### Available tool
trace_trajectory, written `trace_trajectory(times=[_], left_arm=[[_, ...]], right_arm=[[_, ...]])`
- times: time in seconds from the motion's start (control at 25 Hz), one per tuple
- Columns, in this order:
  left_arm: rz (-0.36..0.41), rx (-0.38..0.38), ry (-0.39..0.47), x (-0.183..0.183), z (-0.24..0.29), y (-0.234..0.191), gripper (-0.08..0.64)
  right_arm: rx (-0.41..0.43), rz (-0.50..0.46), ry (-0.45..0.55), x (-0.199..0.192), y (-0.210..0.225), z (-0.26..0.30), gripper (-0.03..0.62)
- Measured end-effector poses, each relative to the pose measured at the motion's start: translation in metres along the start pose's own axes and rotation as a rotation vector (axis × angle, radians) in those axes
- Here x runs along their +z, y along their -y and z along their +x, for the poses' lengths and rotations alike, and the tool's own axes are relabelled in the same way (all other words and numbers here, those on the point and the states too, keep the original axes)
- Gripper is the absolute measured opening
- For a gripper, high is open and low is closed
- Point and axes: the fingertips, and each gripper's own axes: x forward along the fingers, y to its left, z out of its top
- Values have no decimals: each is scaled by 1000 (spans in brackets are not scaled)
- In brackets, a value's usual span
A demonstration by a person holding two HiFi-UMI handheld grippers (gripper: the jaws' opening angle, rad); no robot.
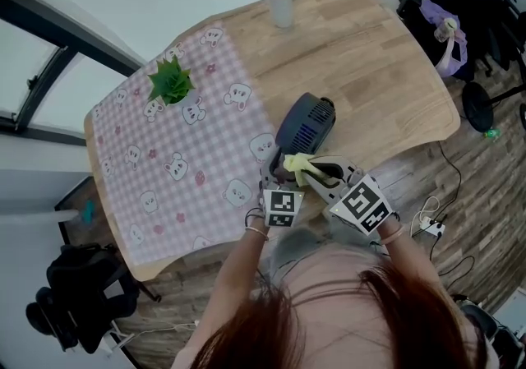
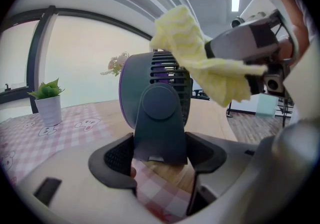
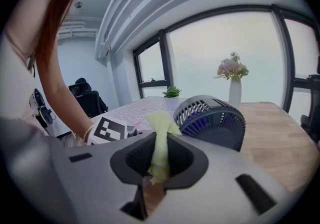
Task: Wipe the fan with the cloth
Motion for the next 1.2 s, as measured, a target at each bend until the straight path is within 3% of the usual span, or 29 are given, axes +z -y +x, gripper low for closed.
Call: trace_trajectory(times=[0.36, 0.6, 0.88, 1.2], left_arm=[[-1, 0, -9, 0, 0, 0, 311], [2, 0, -12, 0, -1, 1, 311], [6, 2, -18, 0, 1, -1, 311], [6, 5, -24, -1, 1, 2, 311]], right_arm=[[-37, -45, -14, -4, 18, -6, 51], [-79, 32, 39, -2, 30, -18, 51], [-173, 203, 150, 7, 72, -36, 50], [-200, 268, 168, 3, 92, -39, 49]])
